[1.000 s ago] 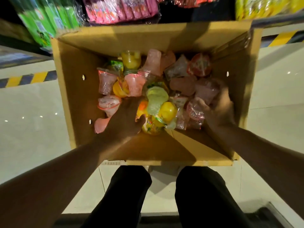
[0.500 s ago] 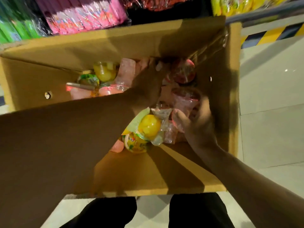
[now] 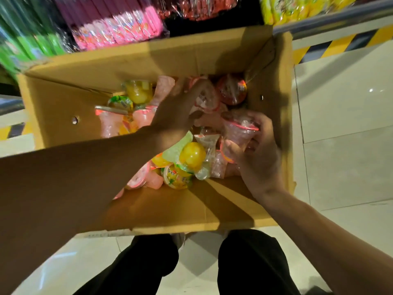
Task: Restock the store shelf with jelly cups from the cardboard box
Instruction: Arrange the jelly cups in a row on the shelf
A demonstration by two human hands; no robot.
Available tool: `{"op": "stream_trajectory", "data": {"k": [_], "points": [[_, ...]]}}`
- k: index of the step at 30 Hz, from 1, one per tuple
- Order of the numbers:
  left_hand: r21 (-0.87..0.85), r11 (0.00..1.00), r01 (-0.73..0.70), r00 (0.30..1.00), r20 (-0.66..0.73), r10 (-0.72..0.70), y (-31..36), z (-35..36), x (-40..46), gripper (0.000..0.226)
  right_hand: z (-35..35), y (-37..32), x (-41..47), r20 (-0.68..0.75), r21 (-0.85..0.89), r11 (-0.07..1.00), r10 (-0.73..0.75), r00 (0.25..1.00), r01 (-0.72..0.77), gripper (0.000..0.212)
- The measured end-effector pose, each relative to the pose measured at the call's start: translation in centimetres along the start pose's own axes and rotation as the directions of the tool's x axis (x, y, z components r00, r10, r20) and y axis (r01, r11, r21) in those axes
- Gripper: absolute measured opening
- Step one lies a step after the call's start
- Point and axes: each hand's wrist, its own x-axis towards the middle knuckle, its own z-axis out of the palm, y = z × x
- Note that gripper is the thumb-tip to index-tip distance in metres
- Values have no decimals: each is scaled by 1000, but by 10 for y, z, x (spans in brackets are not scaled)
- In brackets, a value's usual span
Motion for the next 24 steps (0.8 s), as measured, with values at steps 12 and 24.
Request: {"op": "stream_trajectory", "data": {"k": [12, 24], "points": [[-570, 810, 140, 971, -81, -225, 185, -252, -137, 51, -129, -229, -121, 13, 42, 998, -50, 999, 49, 55], [-521, 830, -202, 931, -364, -2, 321, -517, -253, 53, -269, -487, -256, 54, 294, 920, -286, 957, 258, 51]]}}
